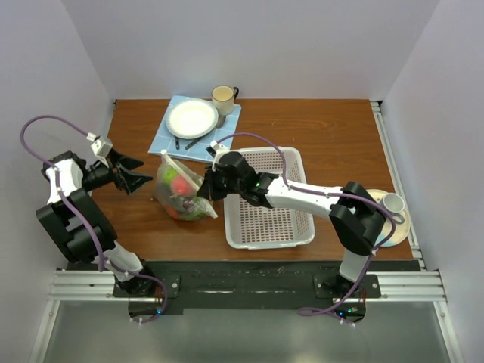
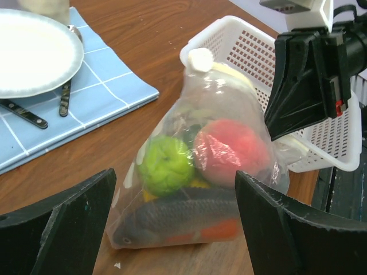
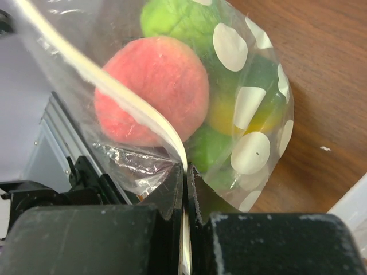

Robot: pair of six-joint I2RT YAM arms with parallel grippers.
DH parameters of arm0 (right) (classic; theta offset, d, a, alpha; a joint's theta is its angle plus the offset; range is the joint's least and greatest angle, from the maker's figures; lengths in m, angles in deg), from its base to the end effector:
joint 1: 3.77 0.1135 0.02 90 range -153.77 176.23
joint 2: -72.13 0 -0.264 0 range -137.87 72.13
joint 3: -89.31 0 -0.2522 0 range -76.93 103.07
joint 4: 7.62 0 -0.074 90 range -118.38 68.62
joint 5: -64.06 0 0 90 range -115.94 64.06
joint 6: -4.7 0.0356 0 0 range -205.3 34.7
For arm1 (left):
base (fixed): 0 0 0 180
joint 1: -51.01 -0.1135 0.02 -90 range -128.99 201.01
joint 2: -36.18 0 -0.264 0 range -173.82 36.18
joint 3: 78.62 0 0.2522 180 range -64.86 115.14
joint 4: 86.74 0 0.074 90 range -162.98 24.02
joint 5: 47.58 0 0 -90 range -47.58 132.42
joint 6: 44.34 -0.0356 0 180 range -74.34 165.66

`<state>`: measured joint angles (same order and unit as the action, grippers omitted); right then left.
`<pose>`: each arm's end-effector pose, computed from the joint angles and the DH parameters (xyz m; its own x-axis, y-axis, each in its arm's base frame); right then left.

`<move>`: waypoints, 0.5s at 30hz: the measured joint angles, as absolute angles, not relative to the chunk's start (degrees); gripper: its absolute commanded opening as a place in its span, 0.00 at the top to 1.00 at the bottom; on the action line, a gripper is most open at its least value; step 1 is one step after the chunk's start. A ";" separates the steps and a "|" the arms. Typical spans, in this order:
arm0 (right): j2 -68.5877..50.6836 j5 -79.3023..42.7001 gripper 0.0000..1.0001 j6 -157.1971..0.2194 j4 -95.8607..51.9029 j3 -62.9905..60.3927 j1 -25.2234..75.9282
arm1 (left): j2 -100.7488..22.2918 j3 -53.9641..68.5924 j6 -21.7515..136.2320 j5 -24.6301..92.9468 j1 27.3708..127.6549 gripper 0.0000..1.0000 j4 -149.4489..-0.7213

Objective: Open the zip-top bag and remove the fake food

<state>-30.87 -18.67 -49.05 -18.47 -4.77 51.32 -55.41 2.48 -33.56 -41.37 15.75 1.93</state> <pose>0.2350 0.3446 0.2455 -0.7350 -0.0283 -0.6775 -0.5491 0.6110 0.5702 0.2351 0.1229 0.2546 -0.3391 -0.1096 -0.9344 0.7561 0.5593 -0.3400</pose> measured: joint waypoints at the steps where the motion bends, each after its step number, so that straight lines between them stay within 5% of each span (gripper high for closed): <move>1: -30.57 -18.67 1.00 -48.99 -18.09 -4.99 51.32 | -55.41 2.48 -33.89 -41.39 16.38 0.09 1.96; 15: -29.89 -18.63 1.00 -49.49 -17.57 -4.99 51.36 | -55.24 2.56 -34.46 -41.39 22.02 0.00 1.96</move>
<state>-29.89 -18.63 -49.49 -17.57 -4.99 51.36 -55.24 2.56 -34.46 -41.39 22.02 1.96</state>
